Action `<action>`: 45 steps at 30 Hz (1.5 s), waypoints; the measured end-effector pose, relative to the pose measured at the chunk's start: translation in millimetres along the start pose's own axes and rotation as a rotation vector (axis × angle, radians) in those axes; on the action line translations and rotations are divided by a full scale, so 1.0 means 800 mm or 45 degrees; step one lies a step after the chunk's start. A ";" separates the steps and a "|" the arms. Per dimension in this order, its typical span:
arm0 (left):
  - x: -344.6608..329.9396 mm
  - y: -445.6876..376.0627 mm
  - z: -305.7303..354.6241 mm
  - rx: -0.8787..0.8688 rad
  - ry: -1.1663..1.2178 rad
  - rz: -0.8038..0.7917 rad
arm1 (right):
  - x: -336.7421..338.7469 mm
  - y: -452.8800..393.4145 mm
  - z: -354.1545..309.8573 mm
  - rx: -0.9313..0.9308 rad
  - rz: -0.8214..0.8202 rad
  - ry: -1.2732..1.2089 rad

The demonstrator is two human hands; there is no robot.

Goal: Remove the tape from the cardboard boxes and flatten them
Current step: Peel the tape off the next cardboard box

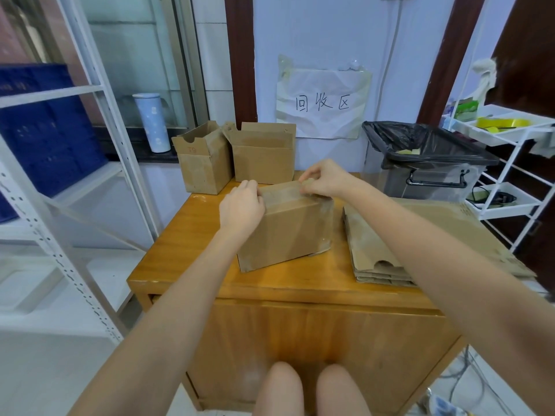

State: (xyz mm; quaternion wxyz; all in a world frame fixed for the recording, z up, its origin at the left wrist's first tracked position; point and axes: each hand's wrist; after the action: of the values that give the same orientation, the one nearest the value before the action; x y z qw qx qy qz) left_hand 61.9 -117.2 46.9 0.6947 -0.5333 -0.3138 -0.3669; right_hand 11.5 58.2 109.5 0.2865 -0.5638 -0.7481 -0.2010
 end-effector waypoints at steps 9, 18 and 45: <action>0.000 0.002 0.005 -0.007 -0.018 0.007 | 0.003 -0.003 -0.007 -0.060 -0.045 0.326; 0.003 0.006 0.006 -0.191 -0.149 -0.128 | -0.008 -0.007 -0.005 -0.130 0.100 0.483; 0.023 -0.015 0.065 -0.069 -0.217 -0.307 | 0.001 0.002 0.015 -0.192 -0.007 0.168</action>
State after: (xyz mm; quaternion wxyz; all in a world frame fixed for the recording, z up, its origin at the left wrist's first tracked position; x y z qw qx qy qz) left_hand 59.1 -71.7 80.5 0.6016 -0.5395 -0.4234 -0.4096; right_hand 10.4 66.9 101.2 0.2913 -0.5672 -0.7119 -0.2942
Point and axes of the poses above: each hand's wrist, its own y-axis away from the middle knuckle, its own x-axis out of the back of the hand, z = x × y, and after that the axes turned 4 degrees about -y, right-handed
